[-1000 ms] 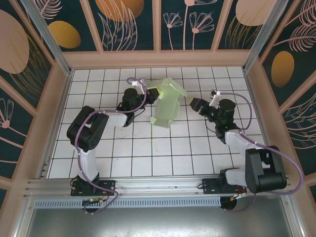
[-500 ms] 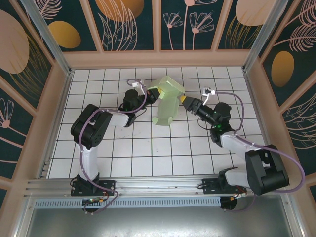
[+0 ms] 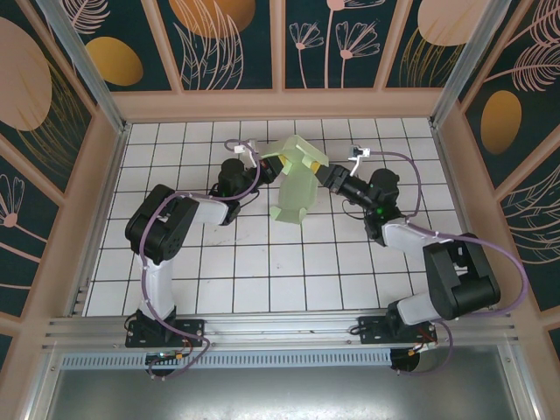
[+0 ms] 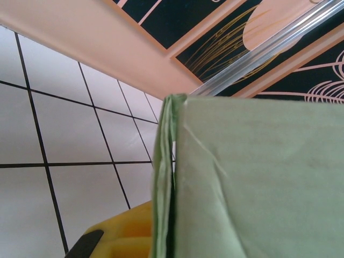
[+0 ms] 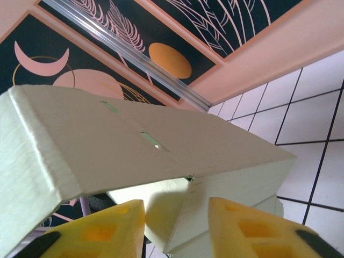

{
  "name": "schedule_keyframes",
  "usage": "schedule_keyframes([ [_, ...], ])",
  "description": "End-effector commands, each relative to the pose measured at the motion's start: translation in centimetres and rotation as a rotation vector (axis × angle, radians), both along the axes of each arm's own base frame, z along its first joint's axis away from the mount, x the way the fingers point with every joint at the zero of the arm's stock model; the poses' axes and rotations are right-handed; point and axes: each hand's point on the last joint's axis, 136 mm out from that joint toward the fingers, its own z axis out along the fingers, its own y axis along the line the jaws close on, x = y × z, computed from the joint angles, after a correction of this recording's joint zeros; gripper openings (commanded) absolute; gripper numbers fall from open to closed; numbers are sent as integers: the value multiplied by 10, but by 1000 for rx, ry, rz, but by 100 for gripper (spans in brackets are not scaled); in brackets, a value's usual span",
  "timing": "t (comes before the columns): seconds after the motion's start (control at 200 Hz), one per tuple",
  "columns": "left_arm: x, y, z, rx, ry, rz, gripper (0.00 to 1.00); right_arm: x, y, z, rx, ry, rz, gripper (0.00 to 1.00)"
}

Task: Fold the paper box

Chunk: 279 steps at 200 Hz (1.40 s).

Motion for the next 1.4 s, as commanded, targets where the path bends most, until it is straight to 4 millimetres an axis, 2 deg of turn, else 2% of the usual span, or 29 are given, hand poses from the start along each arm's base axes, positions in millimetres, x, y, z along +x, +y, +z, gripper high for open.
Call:
schedule_keyframes([
  [0.0,2,4,13,10,-58,24,0,5,3,7,4,0,-3,27],
  [0.155,8,18,12,63,-70,113,0,14,-2,-11,-72,59,-64,16],
  [0.25,10,25,11,123,-83,146,0,16,-5,-20,-109,84,-86,0],
  [0.425,12,30,12,174,-97,169,0,16,-5,-20,-117,77,-88,0],
  [0.5,12,30,13,174,-99,172,0,16,-5,-18,-111,69,-89,24],
  [0.556,12,30,12,174,-98,171,0,17,-5,-19,-112,70,-90,27],
  [0.596,12,30,12,174,-99,172,0,17,-4,-20,-115,73,-86,21],
  [0.626,12,30,13,173,-98,171,0,17,-3,-21,-118,75,-83,0],
  [0.806,13,33,13,176,-95,190,0,19,-4,-23,-149,65,-82,0],
  [0.881,18,41,3,202,-49,243,0,18,-9,-16,-157,32,-110,32],
  [0.921,21,46,-5,218,-15,275,0,19,-14,-14,-170,18,-133,45],
  [0.991,25,53,-13,233,21,314,0,19,-20,-11,-209,-12,-170,58],
  [1.191,31,60,-24,267,64,367,0,19,-33,8,-298,-74,-282,61],
  [1.306,37,62,-25,312,55,388,0,22,-31,21,-402,-100,-339,61],
  [1.391,43,70,-24,357,41,435,0,24,-20,28,-470,-107,-348,61],
])
